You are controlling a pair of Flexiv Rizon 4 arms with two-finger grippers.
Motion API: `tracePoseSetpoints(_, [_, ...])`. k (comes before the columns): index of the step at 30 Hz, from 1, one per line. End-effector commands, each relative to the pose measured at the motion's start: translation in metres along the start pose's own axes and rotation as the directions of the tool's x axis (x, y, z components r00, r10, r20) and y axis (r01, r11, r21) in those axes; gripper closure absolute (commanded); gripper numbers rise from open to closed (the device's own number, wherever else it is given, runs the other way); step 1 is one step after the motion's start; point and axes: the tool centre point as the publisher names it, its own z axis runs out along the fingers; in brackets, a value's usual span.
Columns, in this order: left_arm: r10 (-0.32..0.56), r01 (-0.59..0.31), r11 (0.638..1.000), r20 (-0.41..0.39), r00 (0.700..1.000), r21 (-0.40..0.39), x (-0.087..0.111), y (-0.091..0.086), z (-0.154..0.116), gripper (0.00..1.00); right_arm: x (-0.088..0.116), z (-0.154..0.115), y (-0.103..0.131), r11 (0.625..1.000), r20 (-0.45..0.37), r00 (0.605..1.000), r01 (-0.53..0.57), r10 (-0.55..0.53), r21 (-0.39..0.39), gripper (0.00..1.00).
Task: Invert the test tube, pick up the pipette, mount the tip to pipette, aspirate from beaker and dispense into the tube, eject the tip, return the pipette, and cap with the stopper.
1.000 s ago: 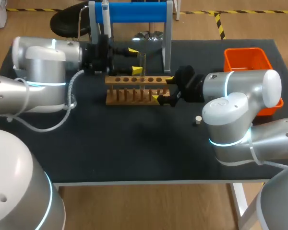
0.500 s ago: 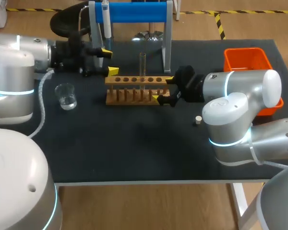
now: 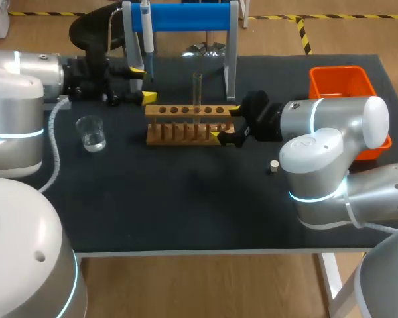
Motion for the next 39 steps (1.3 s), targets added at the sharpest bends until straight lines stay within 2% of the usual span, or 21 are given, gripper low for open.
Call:
tracePoseSetpoints(1, [-0.043, 0.045, 0.999, 0.147, 0.988, -0.007, -0.008, 0.016, -0.061, 0.00, 0.000, 0.000, 0.000, 1.000, 0.001, 1.000, 0.000, 0.000, 0.000, 0.00])
tracePoseSetpoints(3, [-0.071, 0.076, 0.997, 0.203, 0.977, -0.017, -0.018, 0.025, -0.081, 0.00, 0.000, 0.000, 0.000, 1.000, 0.001, 1.000, 0.000, 0.000, 0.000, 0.00])
tracePoseSetpoints(4, [-0.087, 0.098, 0.995, 0.256, 0.963, -0.028, -0.025, 0.031, -0.092, 0.00, 0.000, 0.000, 0.000, 1.000, 0.001, 1.000, 0.000, 0.000, 0.000, 0.00])
tracePoseSetpoints(6, [-0.123, 0.135, 0.991, 0.311, 0.942, -0.017, -0.034, 0.041, -0.110, 0.00, 0.000, 0.000, 0.000, 1.000, 0.001, 1.000, 0.000, 0.000, 0.000, 0.00])
tracePoseSetpoints(11, [-0.178, 0.210, 0.977, 0.469, 0.865, -0.018, -0.056, 0.069, -0.145, 0.00, 0.000, 0.000, 0.000, 1.000, 0.001, 1.000, 0.000, 0.000, 0.000, 0.00])
tracePoseSetpoints(13, [-0.178, 0.229, 0.973, 0.502, 0.846, -0.040, -0.064, 0.076, -0.152, 0.00, 0.000, 0.000, 0.000, 1.000, 0.001, 1.000, 0.000, 0.000, 0.000, 0.00])
tracePoseSetpoints(14, [-0.185, 0.230, 0.973, 0.519, 0.835, -0.024, -0.068, 0.079, -0.155, 0.00, 0.000, 0.000, 0.000, 1.000, 0.001, 1.000, 0.000, 0.000, 0.000, 0.00])
tracePoseSetpoints(19, [-0.160, 0.234, 0.972, 0.655, 0.738, -0.027, -0.094, 0.088, -0.169, 0.00, 0.000, 0.000, 0.000, 1.000, 0.001, 1.000, 0.000, 0.000, 0.000, 0.00])
tracePoseSetpoints(27, [-0.175, 0.261, 0.965, 0.752, 0.636, 0.005, -0.137, 0.101, -0.172, 0.00, 0.000, 0.000, 0.000, 1.000, 0.001, 1.000, 0.000, 0.000, 0.000, 0.00])
tracePoseSetpoints(32, [-0.191, 0.273, 0.962, 0.760, 0.621, 0.018, -0.158, 0.110, -0.167, 0.00, 0.000, 0.000, 0.000, 1.000, 0.001, 1.000, 0.000, 0.000, 0.000, 0.00])
tracePoseSetpoints(39, [-0.205, 0.285, 0.958, 0.757, 0.620, 0.026, -0.181, 0.118, -0.160, 0.00, 0.000, 0.000, 0.000, 1.000, 0.001, 1.000, 0.000, 0.000, 0.000, 0.00])
